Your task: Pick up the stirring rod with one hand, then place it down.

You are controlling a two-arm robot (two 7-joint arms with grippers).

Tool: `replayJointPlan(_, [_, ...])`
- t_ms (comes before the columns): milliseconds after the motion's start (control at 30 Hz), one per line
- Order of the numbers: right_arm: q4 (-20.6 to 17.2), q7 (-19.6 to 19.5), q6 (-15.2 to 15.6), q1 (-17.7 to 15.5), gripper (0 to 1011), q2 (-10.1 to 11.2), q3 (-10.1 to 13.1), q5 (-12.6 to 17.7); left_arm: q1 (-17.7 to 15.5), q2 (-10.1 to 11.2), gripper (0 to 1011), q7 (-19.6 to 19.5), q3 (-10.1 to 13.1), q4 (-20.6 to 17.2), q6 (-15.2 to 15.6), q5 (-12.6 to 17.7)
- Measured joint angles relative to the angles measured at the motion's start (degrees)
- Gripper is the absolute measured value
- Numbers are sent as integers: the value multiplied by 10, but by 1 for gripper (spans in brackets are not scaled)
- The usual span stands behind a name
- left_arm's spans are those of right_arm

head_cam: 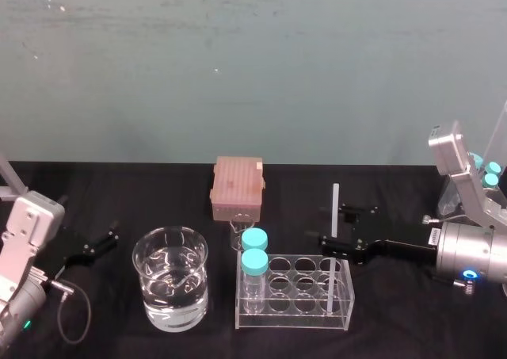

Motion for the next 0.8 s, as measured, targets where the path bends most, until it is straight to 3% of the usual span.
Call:
replayJointPlan(400, [0, 0, 0, 0, 977, 0, 0, 0, 0, 0, 1005, 0, 0, 0, 0, 0])
replayJointPlan(800, [-3, 0, -8, 0, 1004, 0, 8, 5, 0, 0, 1005, 0, 0, 0, 0, 0])
